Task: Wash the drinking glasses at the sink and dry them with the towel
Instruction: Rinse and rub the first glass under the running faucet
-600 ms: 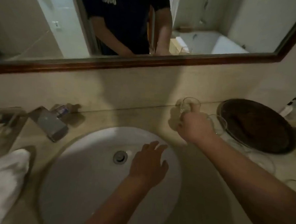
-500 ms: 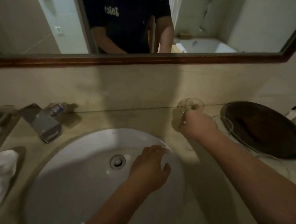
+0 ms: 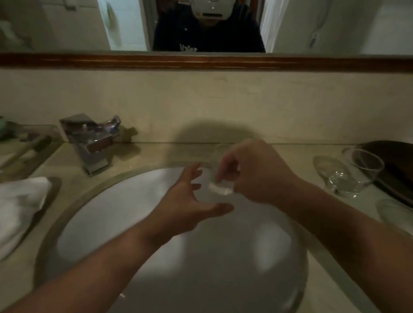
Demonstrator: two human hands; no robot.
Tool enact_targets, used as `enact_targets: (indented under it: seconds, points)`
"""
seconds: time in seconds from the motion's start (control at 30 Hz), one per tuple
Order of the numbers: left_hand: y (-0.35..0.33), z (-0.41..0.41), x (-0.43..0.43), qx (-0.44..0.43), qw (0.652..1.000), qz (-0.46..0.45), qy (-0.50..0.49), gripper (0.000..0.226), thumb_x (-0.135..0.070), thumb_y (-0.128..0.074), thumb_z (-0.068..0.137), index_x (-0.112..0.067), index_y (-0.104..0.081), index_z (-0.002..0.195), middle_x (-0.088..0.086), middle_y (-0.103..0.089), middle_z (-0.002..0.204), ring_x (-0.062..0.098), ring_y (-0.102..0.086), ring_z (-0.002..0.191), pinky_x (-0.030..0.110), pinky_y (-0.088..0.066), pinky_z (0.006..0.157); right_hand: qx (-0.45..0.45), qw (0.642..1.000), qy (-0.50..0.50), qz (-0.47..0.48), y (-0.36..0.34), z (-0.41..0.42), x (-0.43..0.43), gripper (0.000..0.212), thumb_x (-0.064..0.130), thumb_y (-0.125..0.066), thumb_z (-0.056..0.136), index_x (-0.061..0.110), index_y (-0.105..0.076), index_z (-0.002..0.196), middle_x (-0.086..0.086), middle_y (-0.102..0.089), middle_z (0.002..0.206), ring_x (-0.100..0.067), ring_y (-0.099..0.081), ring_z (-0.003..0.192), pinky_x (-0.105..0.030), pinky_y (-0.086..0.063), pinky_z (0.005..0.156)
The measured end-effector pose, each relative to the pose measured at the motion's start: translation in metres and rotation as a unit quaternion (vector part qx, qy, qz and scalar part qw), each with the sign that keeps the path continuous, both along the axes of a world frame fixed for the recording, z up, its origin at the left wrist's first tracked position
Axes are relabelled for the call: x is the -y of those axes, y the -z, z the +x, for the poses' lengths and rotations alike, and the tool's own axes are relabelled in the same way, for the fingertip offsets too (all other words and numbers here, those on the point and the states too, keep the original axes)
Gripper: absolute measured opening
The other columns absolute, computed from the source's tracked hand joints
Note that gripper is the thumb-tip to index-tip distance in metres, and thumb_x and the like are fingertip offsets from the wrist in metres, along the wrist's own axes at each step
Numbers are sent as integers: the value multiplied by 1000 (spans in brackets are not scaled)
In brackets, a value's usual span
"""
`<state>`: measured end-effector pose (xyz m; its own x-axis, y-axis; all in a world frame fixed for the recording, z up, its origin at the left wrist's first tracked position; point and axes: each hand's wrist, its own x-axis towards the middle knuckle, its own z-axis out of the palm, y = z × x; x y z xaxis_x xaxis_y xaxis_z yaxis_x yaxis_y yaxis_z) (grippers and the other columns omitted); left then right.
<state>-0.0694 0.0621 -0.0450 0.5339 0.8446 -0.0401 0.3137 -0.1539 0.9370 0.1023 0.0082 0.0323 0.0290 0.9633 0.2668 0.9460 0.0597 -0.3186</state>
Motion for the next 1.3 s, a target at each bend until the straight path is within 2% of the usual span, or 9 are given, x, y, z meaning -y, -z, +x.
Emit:
enact_targets:
  seconds: [0.1, 0.2, 0.4, 0.53, 0.73, 0.9, 1.07, 1.2, 1.3]
  points:
    - [1, -21, 4, 33, 999, 9, -22, 75, -22, -96, 68, -27, -58, 132, -3, -73, 118, 12, -75, 97, 44, -65, 77, -14, 994, -99, -44, 11, -38, 7, 20, 20, -79, 74, 39, -77, 77, 23, -60, 61, 14, -57, 64, -6, -42, 55]
    - [1, -39, 9, 39, 998, -14, -56, 60, 2, -93, 65, -16, -65, 115, 6, -75, 103, 12, -76, 77, 33, -62, 63, -42, 988, -144, -48, 29, -55, 1, 25, 13, -77, 75, 38, -74, 75, 18, -66, 71, 4, -61, 64, -13, -47, 58]
    - [13, -69, -13, 101, 980, -41, -165, 64, -7, -96, 65, -23, -59, 115, 2, -67, 116, 20, -70, 98, 44, -63, 69, -196, 970, -123, 70, 48, -70, -31, 37, -3, -58, 89, 30, -65, 74, 8, -74, 96, -9, -70, 65, -22, -53, 56]
    - [20, -78, -25, 170, 963, -50, -201, 59, 1, -91, 69, -23, -60, 112, -1, -64, 117, 21, -65, 104, 39, -62, 66, -168, 982, -65, 53, 44, -82, -75, 17, 13, -57, 97, 28, -62, 105, 12, -67, 92, -9, -68, 56, -10, -41, 46]
    - [16, -88, -42, 212, 953, -35, -213, 63, 4, -91, 68, -29, -59, 111, 5, -65, 114, 24, -69, 90, 34, -58, 61, -206, 974, -69, 58, 12, -123, -131, 42, 19, -65, 96, 21, -59, 137, 6, -60, 81, -27, -67, 67, -40, -58, 61]
    - [15, -93, -53, 233, 949, -16, -213, 71, -5, -90, 59, -21, -57, 121, 3, -64, 114, 41, -66, 104, 35, -56, 64, -229, 970, -67, 52, -8, -162, -163, 23, 39, -68, 93, 28, -74, 112, 5, -64, 73, -16, -63, 68, -47, -61, 68]
    - [14, -100, -59, 201, 957, -3, -210, 69, -10, -90, 72, -37, -48, 120, -7, -62, 121, 20, -66, 111, 42, -60, 88, -220, 969, -42, 105, 3, -168, -181, 17, 22, -62, 97, 14, -77, 92, 6, -68, 82, -11, -63, 82, -30, -51, 74]
    - [14, -104, -63, 258, 943, -8, -209, 63, -14, -89, 61, -22, -57, 115, 4, -60, 105, 32, -65, 90, 25, -53, 52, -157, 975, -88, 128, 17, -158, -194, 22, 23, -64, 86, 4, -69, 76, -9, -69, 73, -27, -65, 71, -36, -52, 64]
    - [17, -104, -63, 252, 942, 6, -221, 58, 10, -84, 75, -20, -57, 116, 1, -63, 99, 3, -67, 65, 23, -54, 50, -104, 980, -101, 138, 22, -155, -202, 22, 23, -61, 84, 5, -73, 83, -10, -72, 81, -30, -67, 77, -40, -54, 67]
